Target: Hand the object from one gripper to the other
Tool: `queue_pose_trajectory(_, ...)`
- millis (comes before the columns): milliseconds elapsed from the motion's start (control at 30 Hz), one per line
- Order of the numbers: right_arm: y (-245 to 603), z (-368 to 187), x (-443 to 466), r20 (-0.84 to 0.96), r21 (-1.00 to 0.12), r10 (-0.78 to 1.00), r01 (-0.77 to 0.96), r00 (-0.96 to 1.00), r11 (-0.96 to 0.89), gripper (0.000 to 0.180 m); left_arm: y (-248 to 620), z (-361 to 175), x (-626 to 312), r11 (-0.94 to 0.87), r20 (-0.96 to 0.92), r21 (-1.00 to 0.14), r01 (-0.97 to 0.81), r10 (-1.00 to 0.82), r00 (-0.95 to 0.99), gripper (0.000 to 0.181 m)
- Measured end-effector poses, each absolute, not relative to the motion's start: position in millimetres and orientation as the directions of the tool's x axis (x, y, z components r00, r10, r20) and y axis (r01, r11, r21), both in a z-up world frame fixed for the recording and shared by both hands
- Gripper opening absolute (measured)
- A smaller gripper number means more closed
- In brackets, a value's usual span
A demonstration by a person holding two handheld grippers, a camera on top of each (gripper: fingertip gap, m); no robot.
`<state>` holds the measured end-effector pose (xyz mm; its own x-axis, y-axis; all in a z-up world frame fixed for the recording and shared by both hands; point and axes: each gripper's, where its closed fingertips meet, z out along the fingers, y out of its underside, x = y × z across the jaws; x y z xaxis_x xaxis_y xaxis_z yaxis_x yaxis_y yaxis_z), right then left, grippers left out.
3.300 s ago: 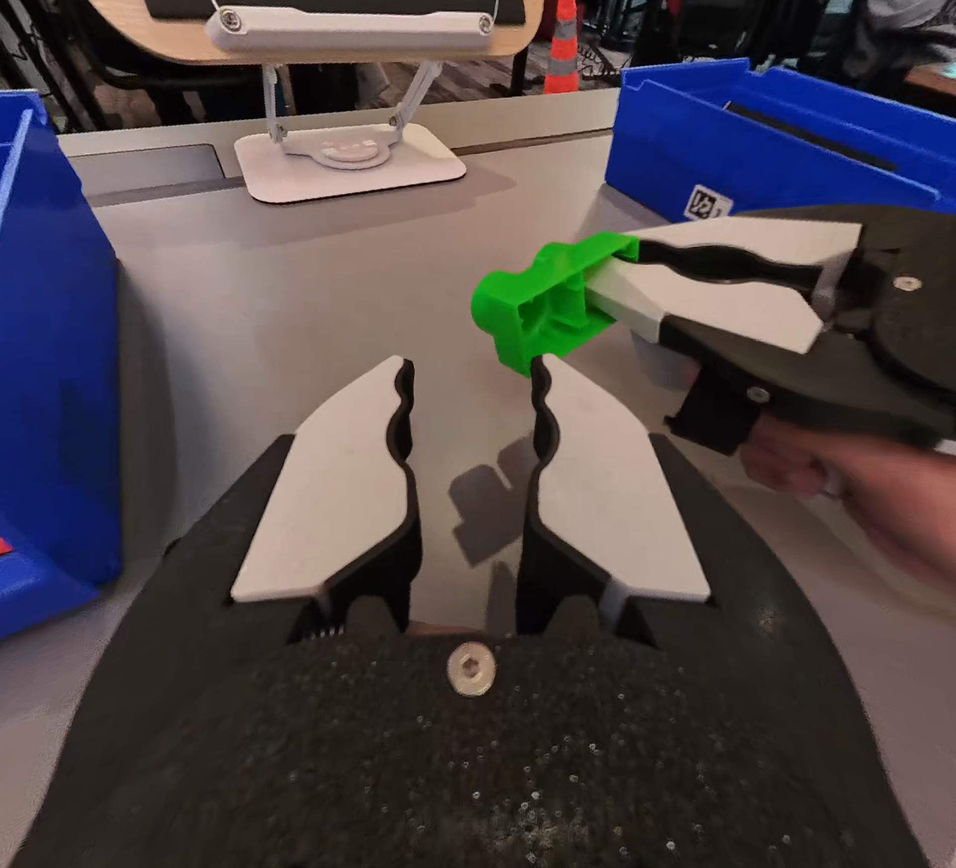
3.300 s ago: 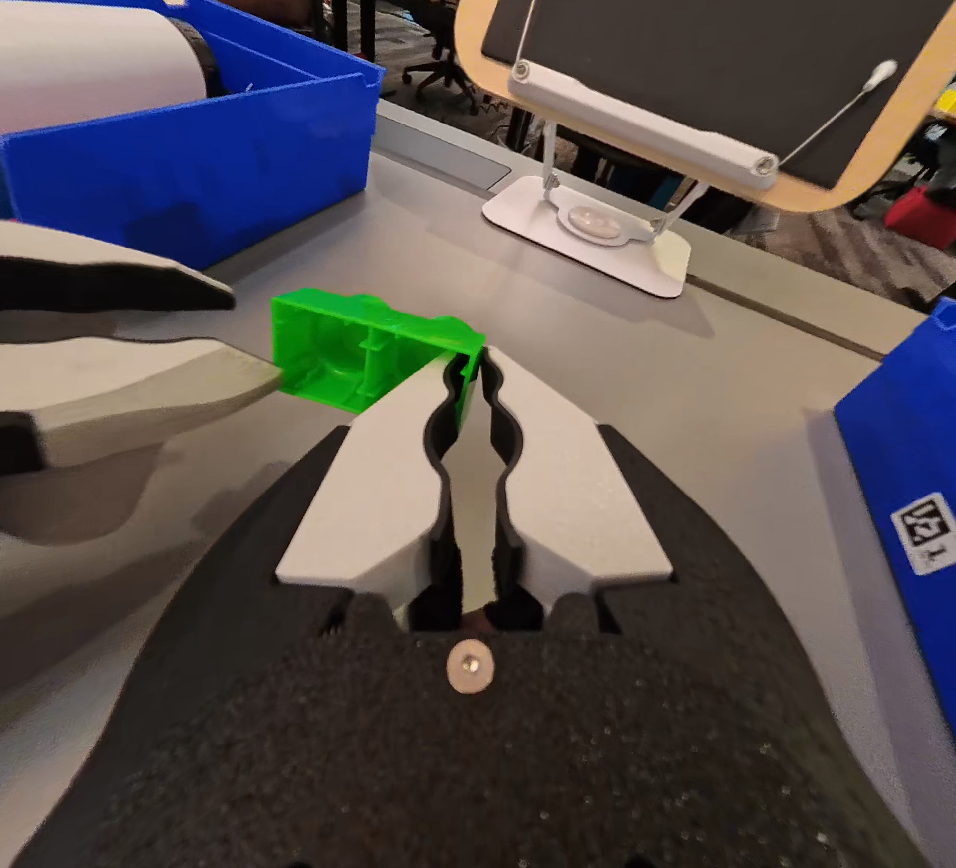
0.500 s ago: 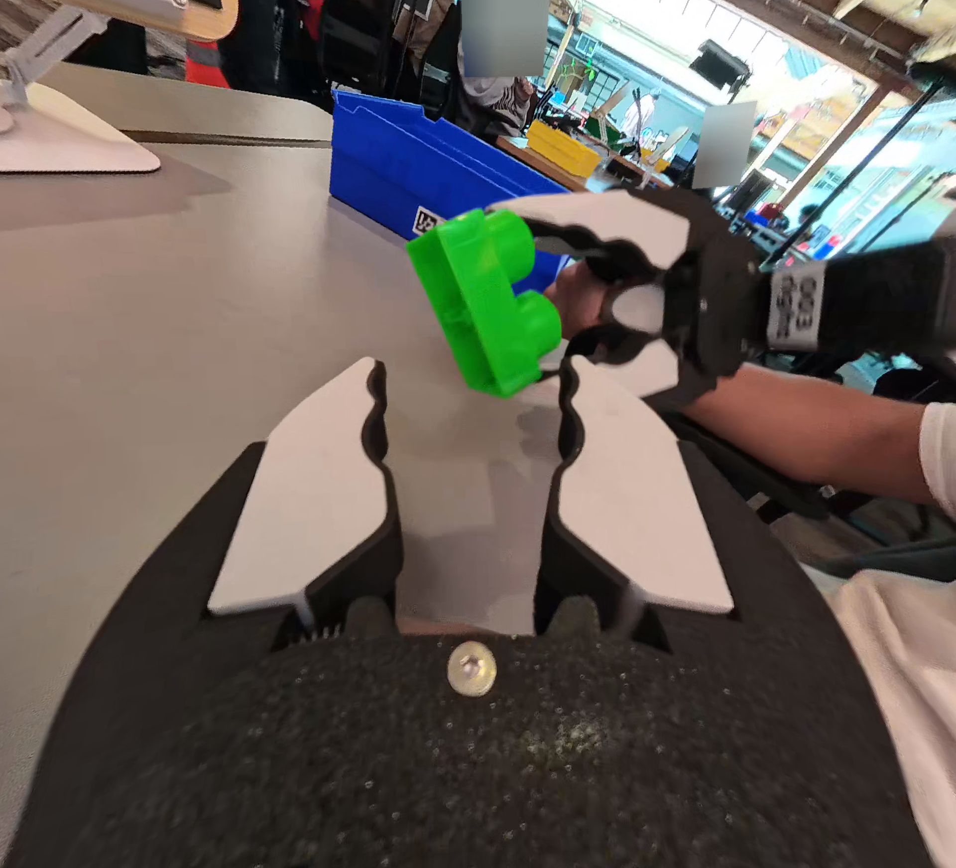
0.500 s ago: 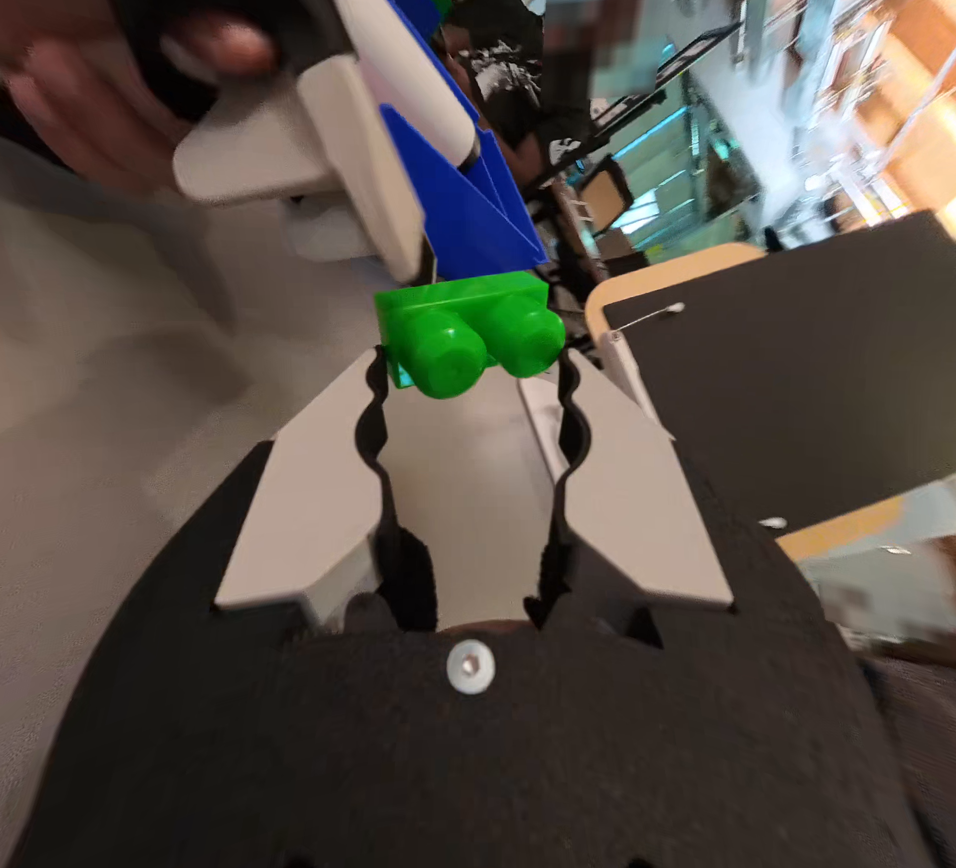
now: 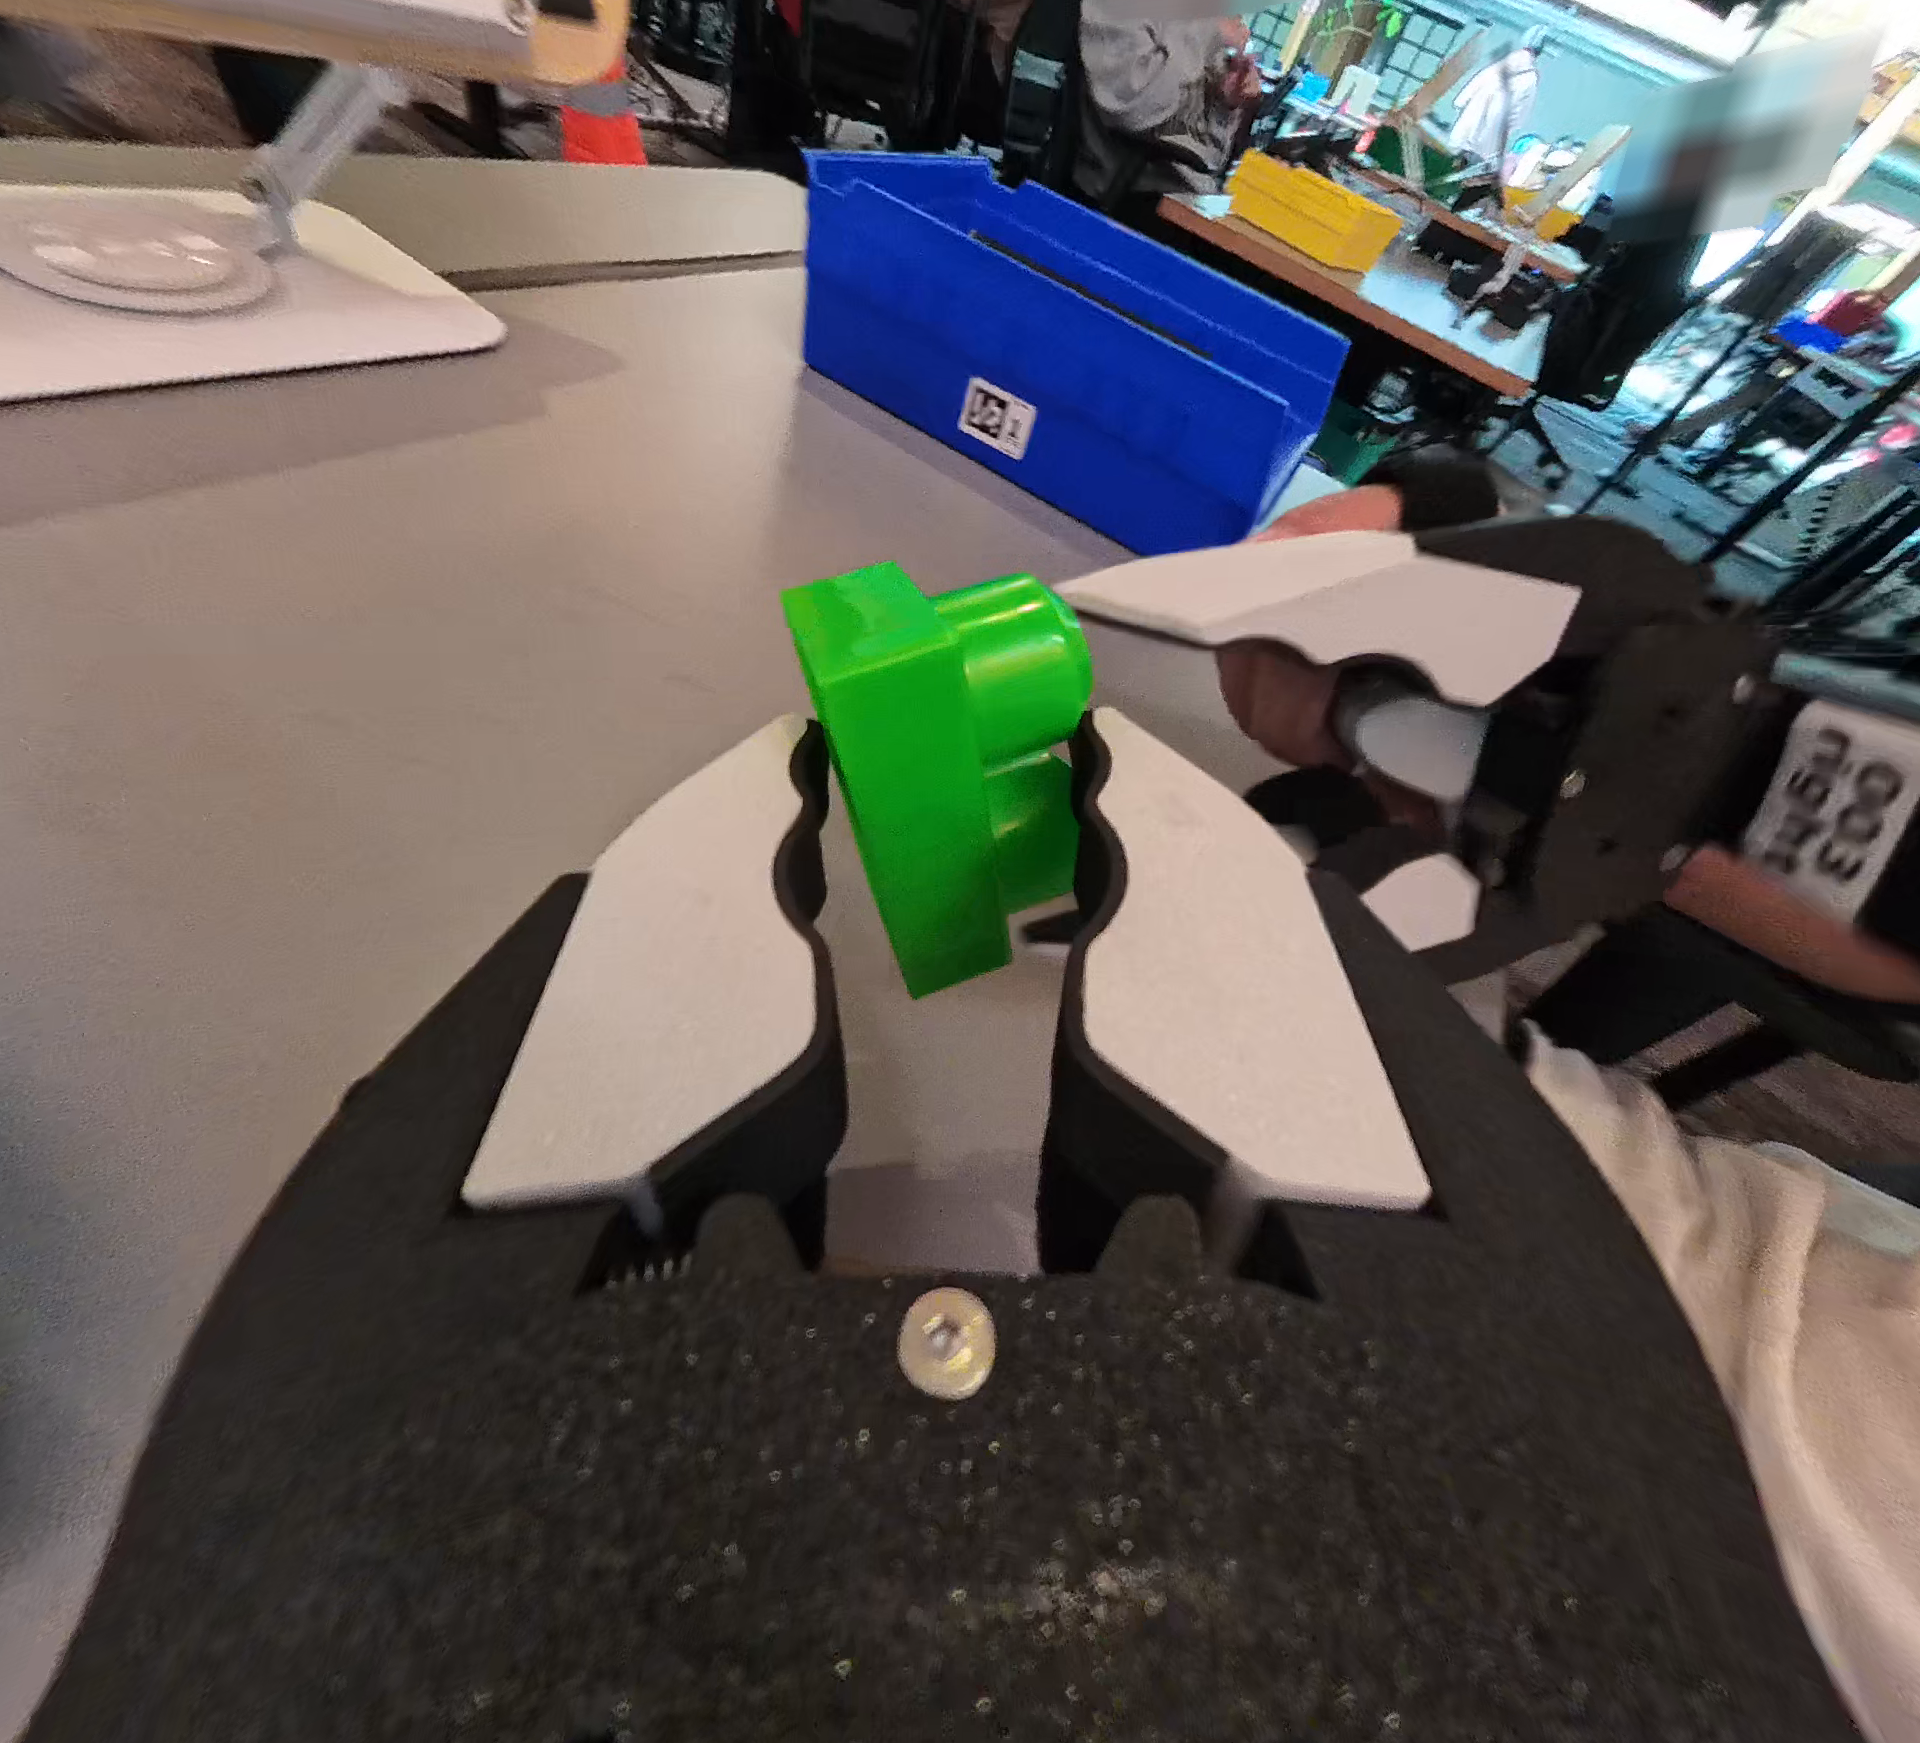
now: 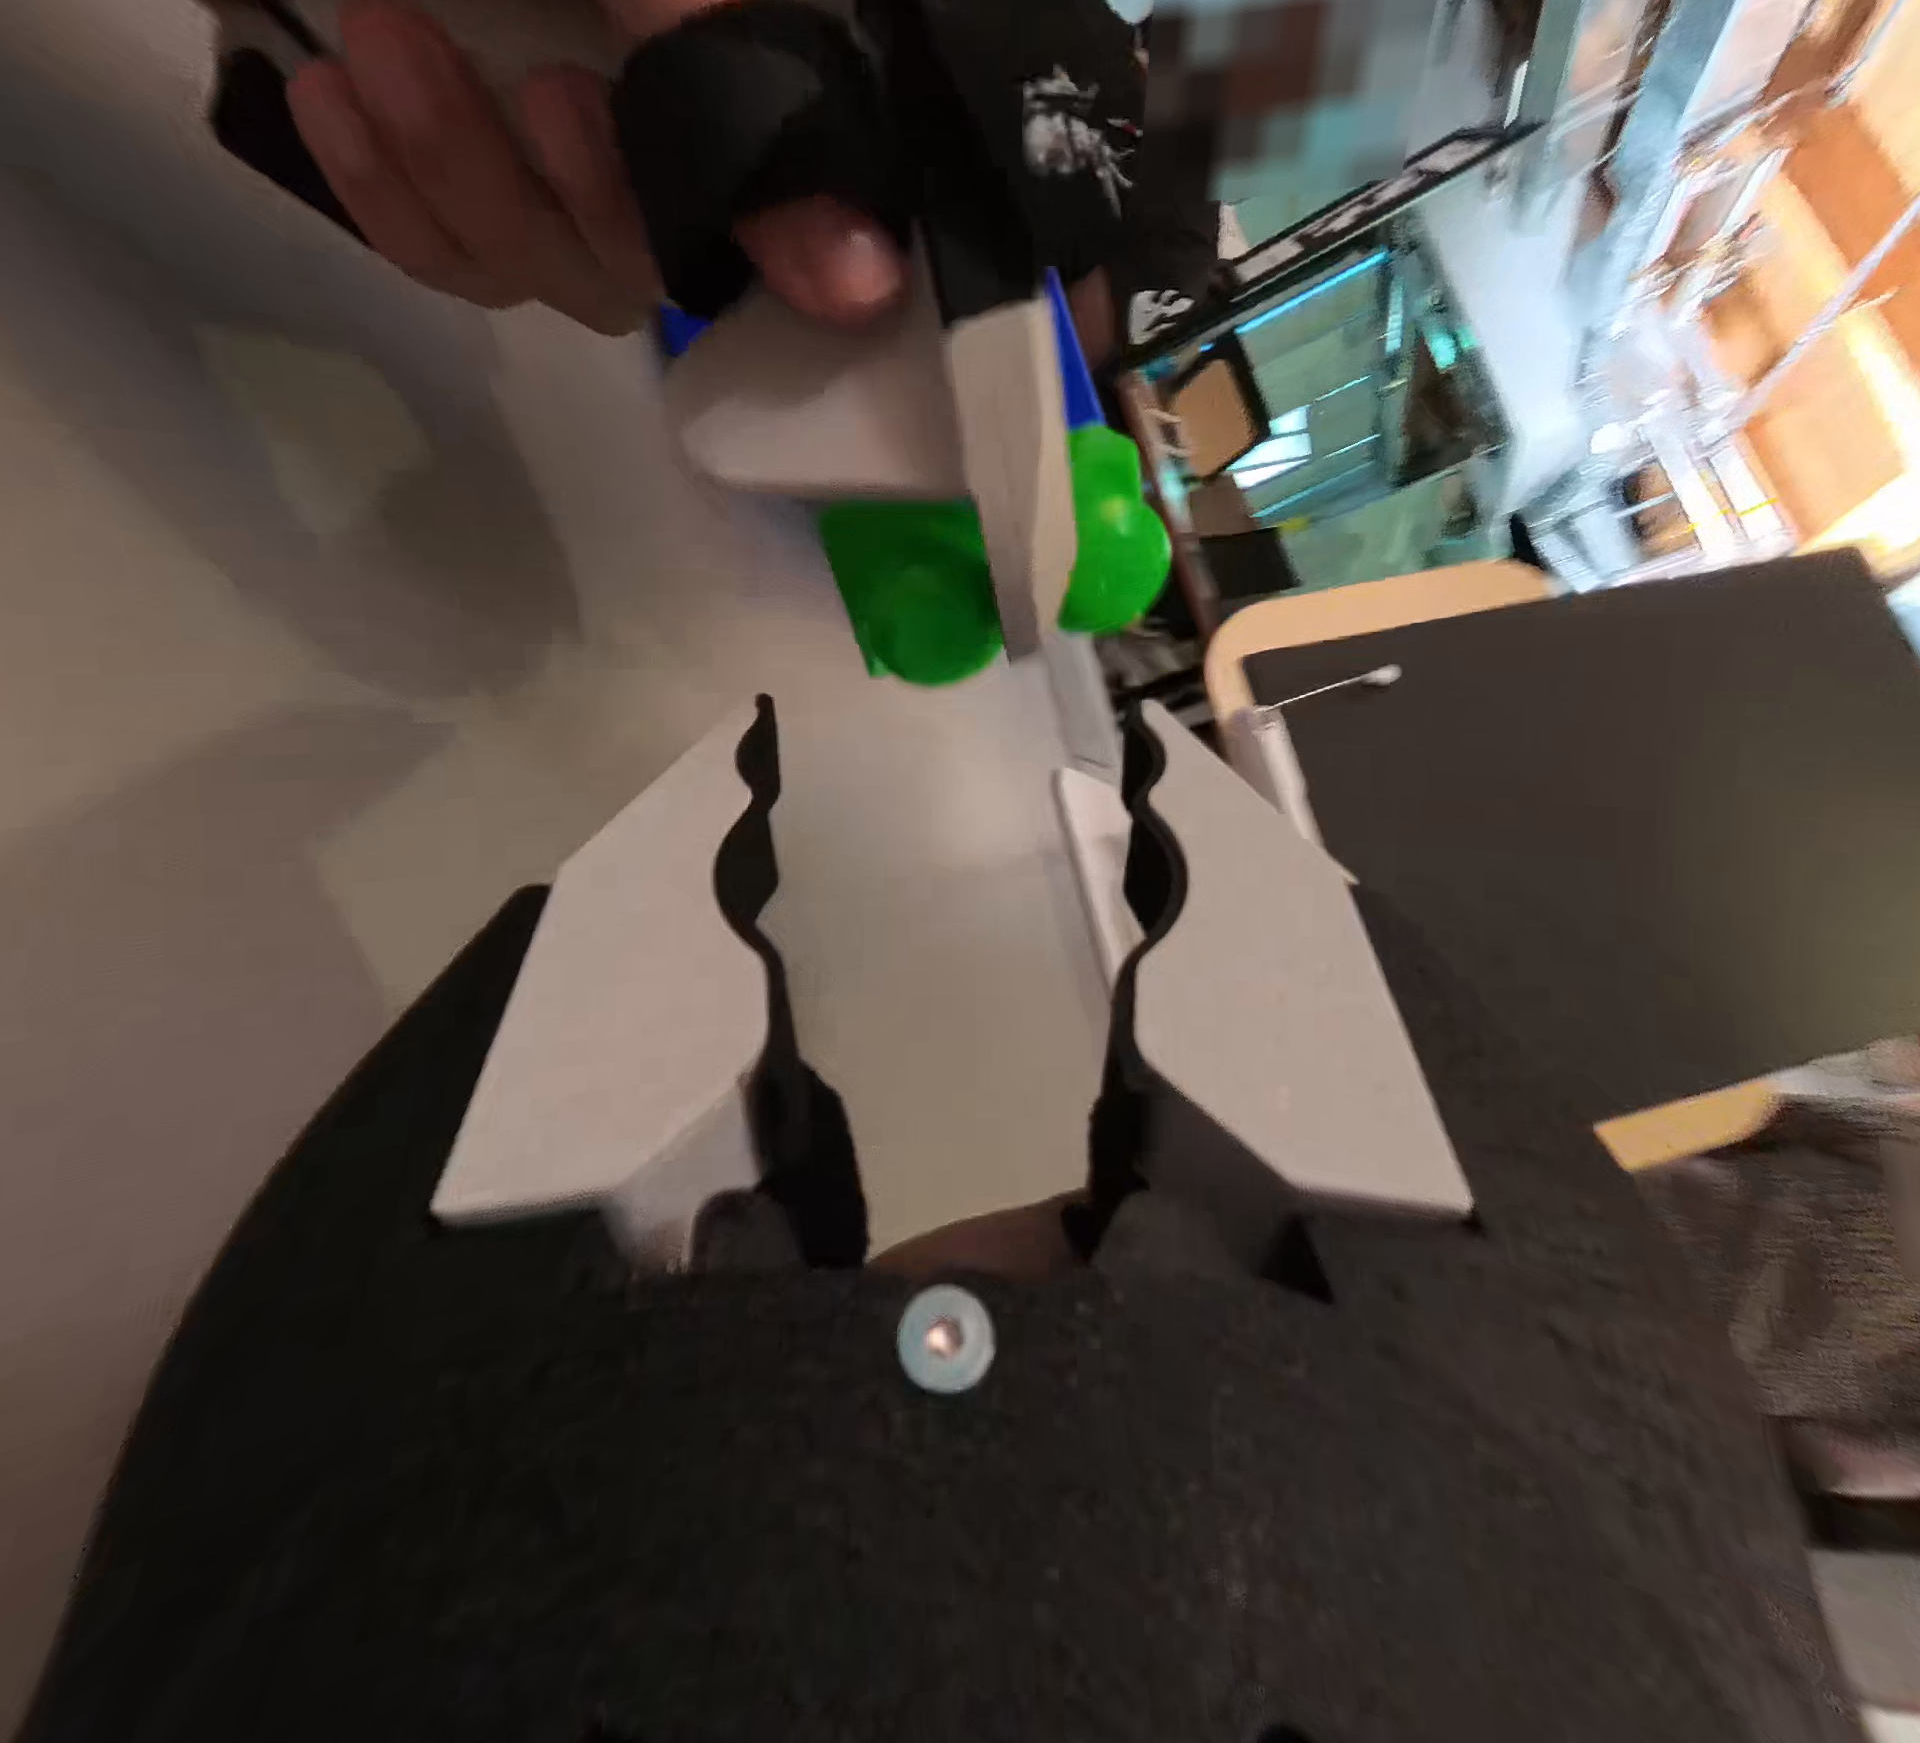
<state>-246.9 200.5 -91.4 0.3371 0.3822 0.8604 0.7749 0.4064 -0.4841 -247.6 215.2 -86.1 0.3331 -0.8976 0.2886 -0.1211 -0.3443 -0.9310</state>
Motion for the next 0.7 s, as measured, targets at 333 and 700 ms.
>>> queue_pose_trajectory(333,211,-89,-236,-0.282,-0.93,0.817,0.066,0.503,-0.361,0.061,234,-110,-270,0.261,-0.57,-0.714,-0.65,-0.755,0.323,0.045)
queue_pose_trajectory(700,206,-94,-258,-0.035,-0.948,0.795,0.231,0.605,-0.217,0.035,215,-116,-245,0.405,-0.786,-0.485,-0.775,-0.591,0.183,0.045)
